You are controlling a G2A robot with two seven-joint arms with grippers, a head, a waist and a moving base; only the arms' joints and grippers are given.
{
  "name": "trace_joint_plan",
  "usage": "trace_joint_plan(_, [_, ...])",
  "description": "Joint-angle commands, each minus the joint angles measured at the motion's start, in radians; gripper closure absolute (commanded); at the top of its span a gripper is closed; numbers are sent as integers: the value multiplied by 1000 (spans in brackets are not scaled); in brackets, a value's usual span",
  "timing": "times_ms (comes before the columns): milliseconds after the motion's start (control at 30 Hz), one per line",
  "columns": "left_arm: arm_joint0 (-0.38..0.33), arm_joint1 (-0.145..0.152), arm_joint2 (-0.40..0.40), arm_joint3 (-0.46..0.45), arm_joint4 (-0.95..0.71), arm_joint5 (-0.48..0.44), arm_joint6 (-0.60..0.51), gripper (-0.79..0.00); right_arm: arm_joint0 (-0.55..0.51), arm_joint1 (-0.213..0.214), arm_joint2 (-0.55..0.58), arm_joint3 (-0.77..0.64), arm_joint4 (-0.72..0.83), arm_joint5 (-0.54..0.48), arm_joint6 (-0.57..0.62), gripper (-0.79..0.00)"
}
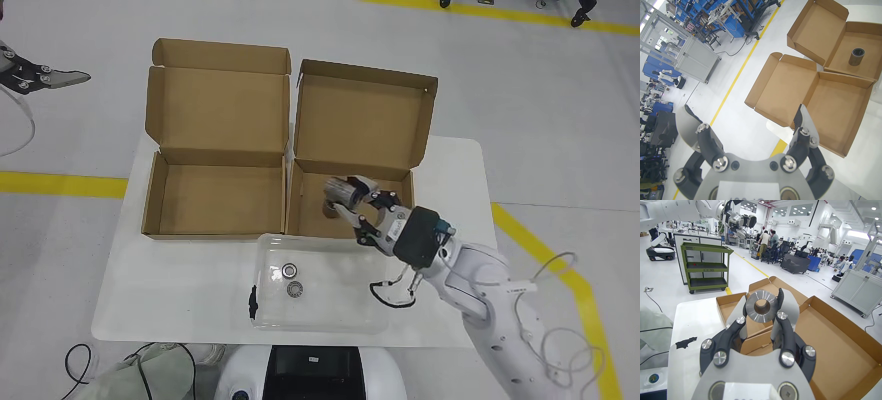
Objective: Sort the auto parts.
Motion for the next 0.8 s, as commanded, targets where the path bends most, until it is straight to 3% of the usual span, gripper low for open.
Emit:
trace_joint_plan(0, [0, 0, 0, 0, 0, 0, 0, -785, 12, -3, -14, 11, 2, 1, 0, 0])
trace_joint_plan(400, [0, 0, 0, 0, 0, 0, 0, -785, 82, -19, -73, 63, 13, 9, 10, 0])
trace_joint_plan(767, [0, 0, 0, 0, 0, 0, 0, -785, 83, -25, -84, 81, 11, 18, 4, 0])
